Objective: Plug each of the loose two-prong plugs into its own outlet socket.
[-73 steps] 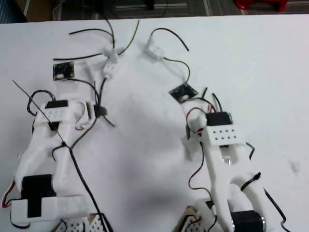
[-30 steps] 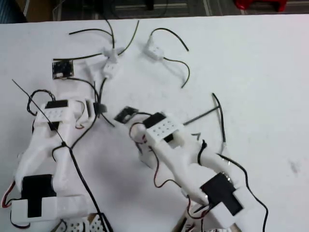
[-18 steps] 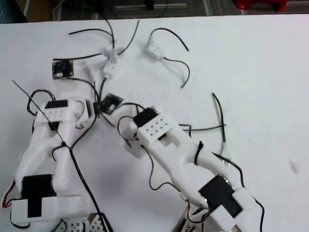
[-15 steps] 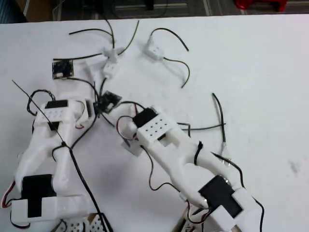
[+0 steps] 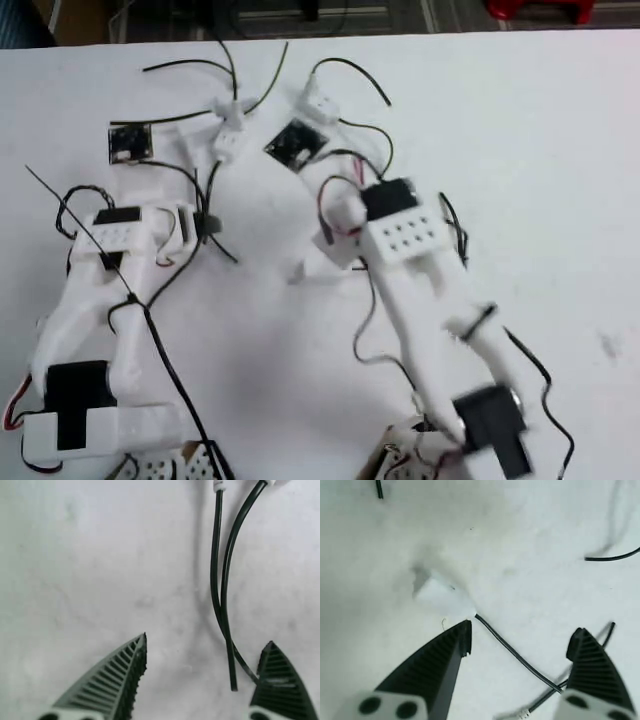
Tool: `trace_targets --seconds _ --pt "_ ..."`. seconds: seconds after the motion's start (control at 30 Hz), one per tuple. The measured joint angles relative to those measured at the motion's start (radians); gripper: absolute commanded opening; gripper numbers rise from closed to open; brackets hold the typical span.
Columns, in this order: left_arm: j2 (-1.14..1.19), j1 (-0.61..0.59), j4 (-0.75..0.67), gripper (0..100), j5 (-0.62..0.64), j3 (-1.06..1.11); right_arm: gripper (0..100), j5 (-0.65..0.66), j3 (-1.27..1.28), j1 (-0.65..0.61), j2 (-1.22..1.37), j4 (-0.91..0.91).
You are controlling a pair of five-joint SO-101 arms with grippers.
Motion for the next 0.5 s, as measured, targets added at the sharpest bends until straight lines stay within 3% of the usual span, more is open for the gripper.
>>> trace_targets --seconds 0.23,0.5 --pt "0.000 0.000 0.000 34 0.000 0.000 30.9 0.172 0.130 -0.087 -0.157 0.127" --pt "0.000 0.000 -0.015 34 0.000 0.000 30.9 0.348 0.514 -0.097 -0.158 -0.187"
